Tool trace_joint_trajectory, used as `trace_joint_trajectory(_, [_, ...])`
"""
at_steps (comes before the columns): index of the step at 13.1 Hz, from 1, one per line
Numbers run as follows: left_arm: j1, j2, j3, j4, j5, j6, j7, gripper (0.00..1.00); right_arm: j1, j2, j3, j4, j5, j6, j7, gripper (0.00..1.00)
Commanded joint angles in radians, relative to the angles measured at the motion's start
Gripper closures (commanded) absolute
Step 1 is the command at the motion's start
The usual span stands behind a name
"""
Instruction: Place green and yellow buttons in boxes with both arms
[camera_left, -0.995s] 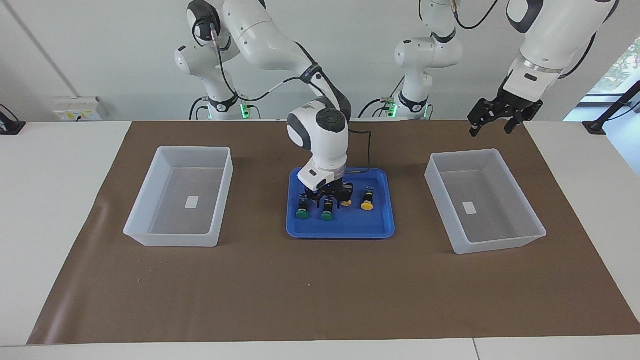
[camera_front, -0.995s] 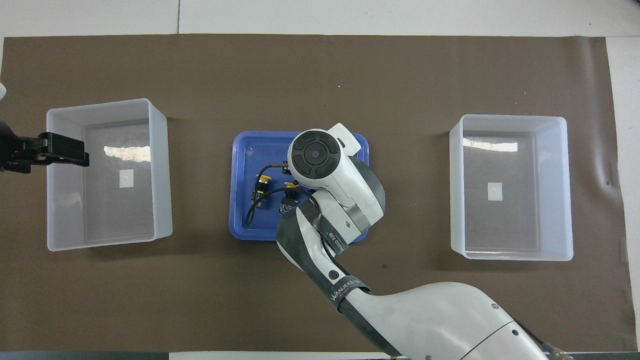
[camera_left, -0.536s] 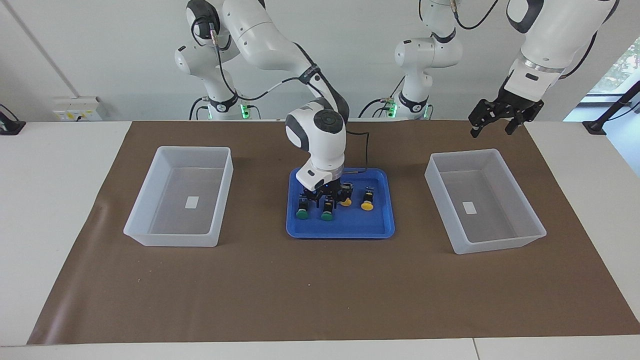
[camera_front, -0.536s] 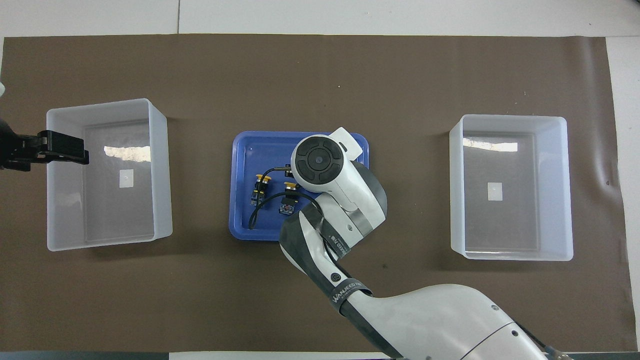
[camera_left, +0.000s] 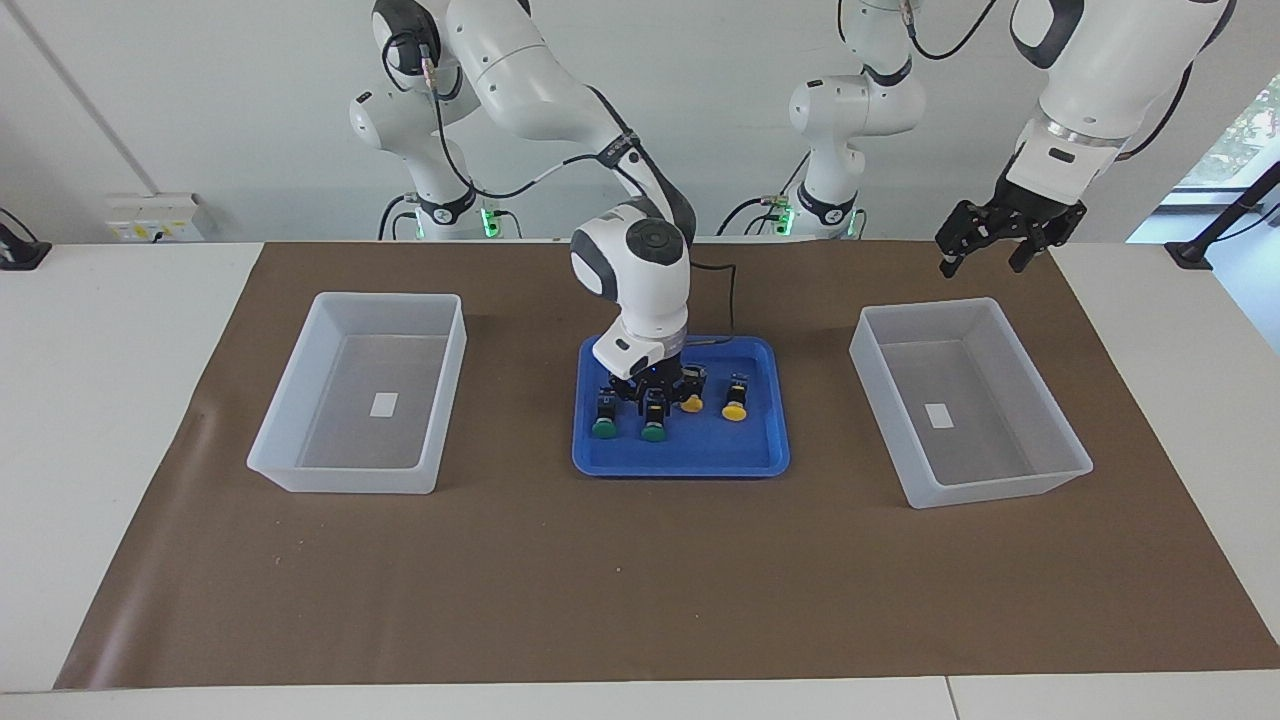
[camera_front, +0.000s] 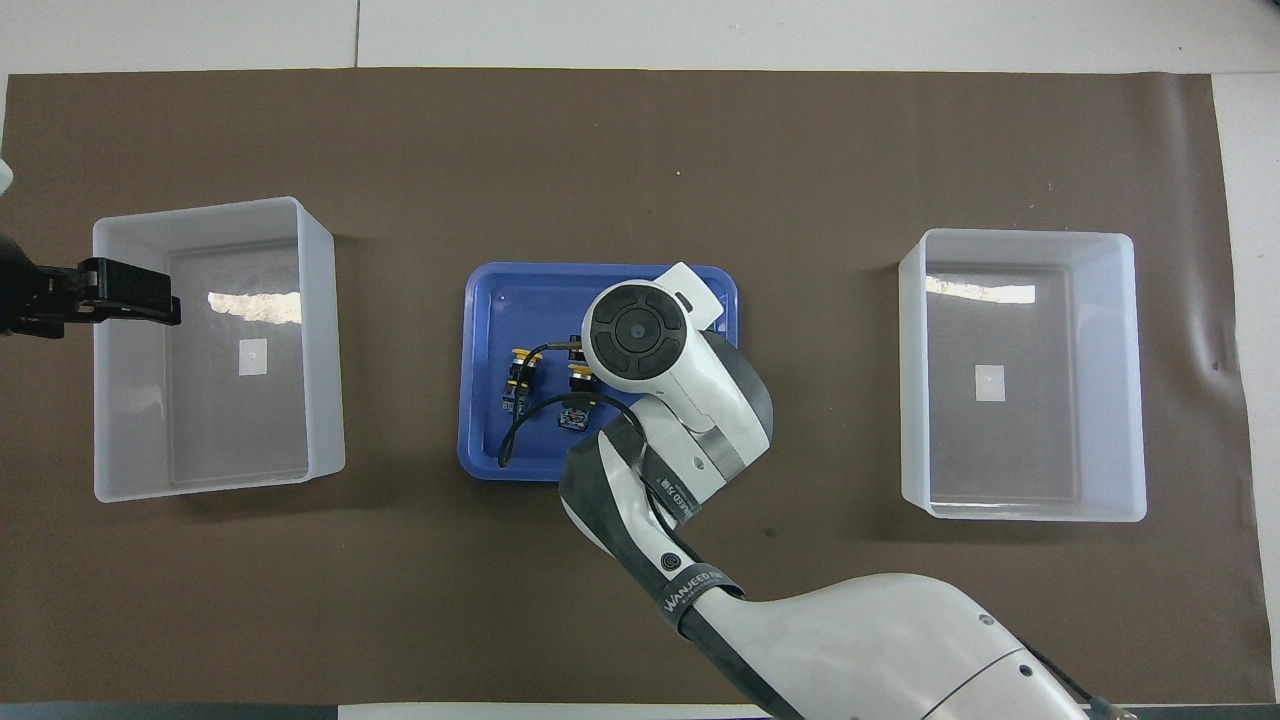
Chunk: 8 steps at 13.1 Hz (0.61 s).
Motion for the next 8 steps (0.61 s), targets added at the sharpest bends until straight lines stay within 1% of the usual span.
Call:
trace_joint_trajectory(1, [-0.014,-0.024,0.009,-0.032,-0.012,0.023,-0.007,0.00,0.002,-0.033,0.001,-0.046,-0.019,0.029,0.009,0.71])
trace_joint_trajectory(2, [-0.014,-0.024,0.009,-0.032,-0.012,0.023,-0.007,0.00,0.002,-0.033,0.001,-0.043,-0.019,0.027,0.009,0.87])
trace_joint_trajectory(3, [-0.014,-0.024,0.008,-0.032,-0.012,0.023,-0.007,0.00,0.002,-0.030,-0.001,-0.019,-0.019,0.008,0.008,1.00])
trace_joint_trajectory(4, [-0.014,-0.024,0.008,-0.032,-0.012,0.023,-0.007,0.00,0.000,-0.028,-0.001,0.030,-0.017,-0.047,0.006,1.00])
trace_joint_trajectory(6, [-0.014,-0.024,0.008,-0.032,-0.012,0.023,-0.006,0.00,-0.018,-0.024,-0.001,0.174,-0.017,-0.225,0.005,1.00])
trace_joint_trajectory(7, [-0.014,-0.024,0.008,-0.032,-0.012,0.023,-0.006,0.00,-0.027,-0.036,-0.005,0.213,-0.017,-0.280,0.002,1.00])
trace_joint_trajectory(8, [-0.014,-0.024,0.008,-0.032,-0.012,0.028,-0.009,0.00,-0.052,-0.077,-0.008,0.221,-0.016,-0.316,-0.010,1.00])
